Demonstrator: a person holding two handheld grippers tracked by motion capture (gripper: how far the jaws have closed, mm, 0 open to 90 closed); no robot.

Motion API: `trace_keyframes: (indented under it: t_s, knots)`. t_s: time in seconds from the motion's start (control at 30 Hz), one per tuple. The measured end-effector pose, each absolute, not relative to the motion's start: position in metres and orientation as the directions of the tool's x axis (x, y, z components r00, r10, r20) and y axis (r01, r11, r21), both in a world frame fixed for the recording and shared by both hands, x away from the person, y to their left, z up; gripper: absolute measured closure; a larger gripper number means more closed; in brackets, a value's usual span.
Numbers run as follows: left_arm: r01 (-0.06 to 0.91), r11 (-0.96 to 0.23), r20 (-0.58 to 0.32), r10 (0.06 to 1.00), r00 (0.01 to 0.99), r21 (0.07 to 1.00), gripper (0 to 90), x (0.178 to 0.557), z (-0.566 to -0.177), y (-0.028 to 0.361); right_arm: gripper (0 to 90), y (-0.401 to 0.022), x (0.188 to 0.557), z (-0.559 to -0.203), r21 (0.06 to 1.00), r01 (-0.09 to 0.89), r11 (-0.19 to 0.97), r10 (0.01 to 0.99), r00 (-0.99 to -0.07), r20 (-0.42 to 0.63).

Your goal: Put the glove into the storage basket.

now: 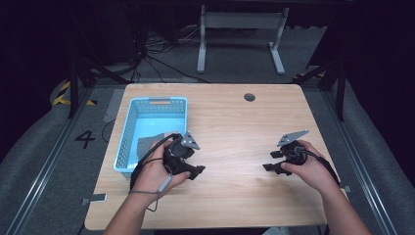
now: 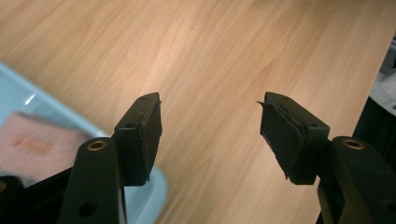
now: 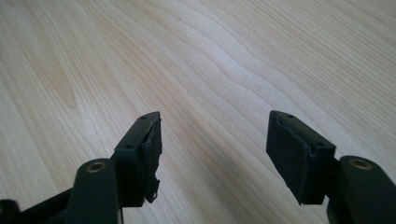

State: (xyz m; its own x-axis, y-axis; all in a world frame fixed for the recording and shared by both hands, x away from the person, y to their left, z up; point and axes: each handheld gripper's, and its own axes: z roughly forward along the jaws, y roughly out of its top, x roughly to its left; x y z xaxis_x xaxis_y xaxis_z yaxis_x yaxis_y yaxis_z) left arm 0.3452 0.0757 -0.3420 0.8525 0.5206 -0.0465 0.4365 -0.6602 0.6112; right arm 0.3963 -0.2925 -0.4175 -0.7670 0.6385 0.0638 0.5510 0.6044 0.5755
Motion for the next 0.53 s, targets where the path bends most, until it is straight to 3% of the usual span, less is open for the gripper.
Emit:
trace_keyframes:
  t_s: [0.23, 0.53]
  knots:
    - [0.419, -0.643, -0.079, 0.488, 0.869, 0.641, 40.0, 0.342, -0.376, 0.049, 35.7, -0.297, 0.398, -0.422, 0.567, 0.551, 0.612, 0.644, -0.764, 0.047]
    - [0.376, -0.685, -0.066, 0.434, 0.899, 0.624, 33.5, 0.337, -0.397, 0.031, 35.5, -0.301, 0.400, -0.427, 0.565, 0.555, 0.610, 0.654, -0.756, 0.036]
